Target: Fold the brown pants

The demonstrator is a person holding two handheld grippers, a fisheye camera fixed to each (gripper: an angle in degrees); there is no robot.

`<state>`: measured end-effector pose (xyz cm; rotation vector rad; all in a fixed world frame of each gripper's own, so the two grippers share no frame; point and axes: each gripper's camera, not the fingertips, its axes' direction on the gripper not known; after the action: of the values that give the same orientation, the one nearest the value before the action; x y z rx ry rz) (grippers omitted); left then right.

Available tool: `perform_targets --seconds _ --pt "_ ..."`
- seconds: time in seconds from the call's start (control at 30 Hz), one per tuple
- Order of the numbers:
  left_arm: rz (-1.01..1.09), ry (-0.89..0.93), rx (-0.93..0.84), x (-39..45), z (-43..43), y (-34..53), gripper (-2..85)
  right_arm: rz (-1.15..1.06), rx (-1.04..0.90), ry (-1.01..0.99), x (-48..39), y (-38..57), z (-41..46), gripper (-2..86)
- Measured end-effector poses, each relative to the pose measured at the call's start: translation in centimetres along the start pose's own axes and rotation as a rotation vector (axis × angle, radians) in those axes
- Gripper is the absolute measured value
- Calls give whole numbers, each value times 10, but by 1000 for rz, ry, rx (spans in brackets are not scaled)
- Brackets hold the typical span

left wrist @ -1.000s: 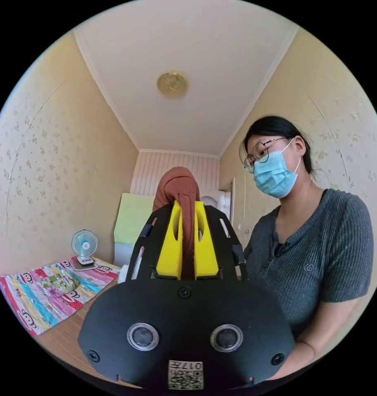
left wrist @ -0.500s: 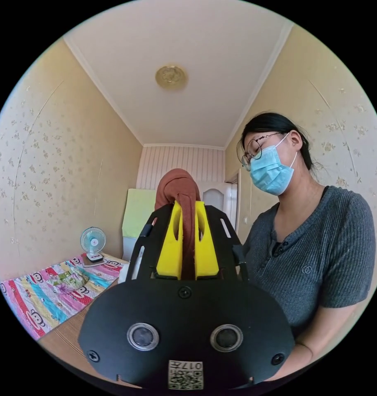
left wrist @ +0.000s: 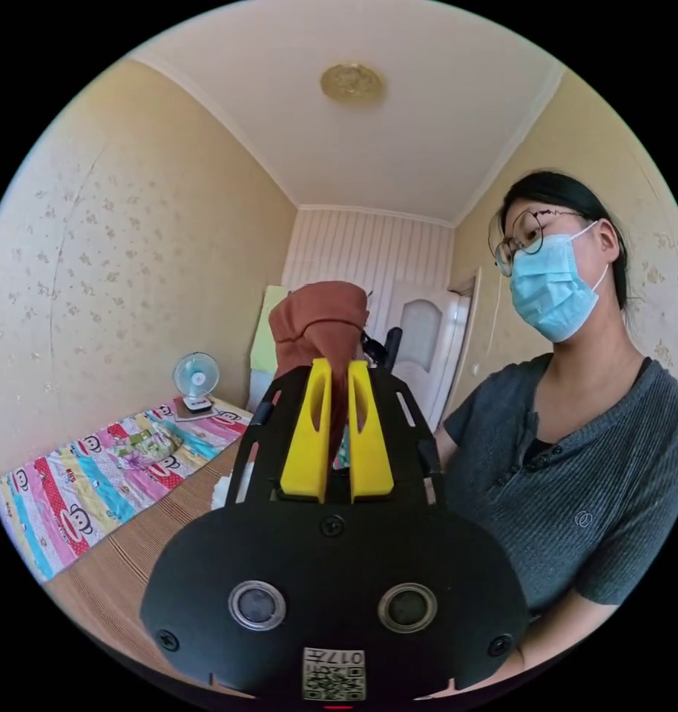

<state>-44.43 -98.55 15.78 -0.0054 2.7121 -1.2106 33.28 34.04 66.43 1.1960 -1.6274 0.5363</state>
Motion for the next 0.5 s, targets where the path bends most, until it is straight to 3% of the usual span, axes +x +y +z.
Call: perform_targets --seconds 0.13,0.23,0.37,0.5 --pt "8 122 6 12 23 -23 39 -66 85 -215 6 -46 42 28" --pt "-2 94 51 18 17 -37 41 -99 -9 -454 4 -80 123 30" --pt "-130 -168 125 14 -21 -33 42 -136 -361 -680 -24 -71 291 34" --pt "-339 -492 176 -4 -81 17 46 -186 -902 -877 -81 57 465 44"
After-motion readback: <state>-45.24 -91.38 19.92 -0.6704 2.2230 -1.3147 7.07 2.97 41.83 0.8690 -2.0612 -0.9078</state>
